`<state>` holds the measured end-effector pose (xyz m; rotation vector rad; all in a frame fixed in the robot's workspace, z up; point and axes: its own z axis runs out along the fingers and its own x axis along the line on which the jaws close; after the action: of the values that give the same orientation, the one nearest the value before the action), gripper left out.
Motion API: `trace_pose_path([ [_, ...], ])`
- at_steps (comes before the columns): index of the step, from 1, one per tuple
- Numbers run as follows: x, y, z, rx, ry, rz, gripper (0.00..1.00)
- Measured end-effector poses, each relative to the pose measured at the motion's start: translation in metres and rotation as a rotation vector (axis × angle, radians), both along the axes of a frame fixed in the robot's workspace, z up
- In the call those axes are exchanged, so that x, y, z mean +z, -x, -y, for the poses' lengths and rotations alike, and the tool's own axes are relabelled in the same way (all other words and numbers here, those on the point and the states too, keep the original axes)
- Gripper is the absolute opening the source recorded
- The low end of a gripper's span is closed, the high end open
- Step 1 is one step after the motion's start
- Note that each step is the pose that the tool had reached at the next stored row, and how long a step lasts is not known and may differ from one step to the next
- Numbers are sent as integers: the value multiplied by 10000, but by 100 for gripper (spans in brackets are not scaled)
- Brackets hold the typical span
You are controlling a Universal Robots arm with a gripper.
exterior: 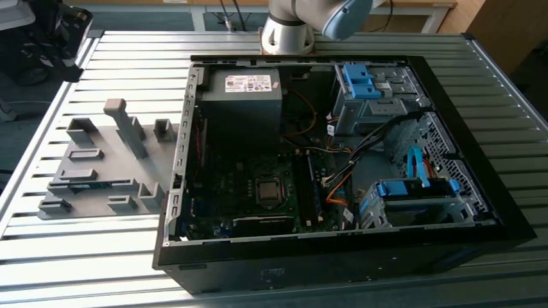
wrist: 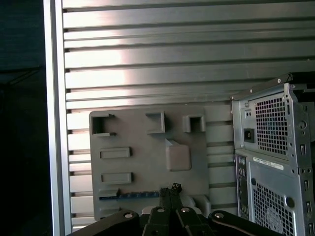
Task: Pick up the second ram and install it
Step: 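Reach for the second ram, then pick up the second ram and move it above second insertion slot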
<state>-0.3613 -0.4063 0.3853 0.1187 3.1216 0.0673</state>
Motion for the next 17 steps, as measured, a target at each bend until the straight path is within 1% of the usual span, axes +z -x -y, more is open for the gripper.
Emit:
trace_pose_path([
  [6, 0, 23, 0, 1, 0, 0, 11],
  [17, 0, 28, 6, 12, 0, 0, 11],
])
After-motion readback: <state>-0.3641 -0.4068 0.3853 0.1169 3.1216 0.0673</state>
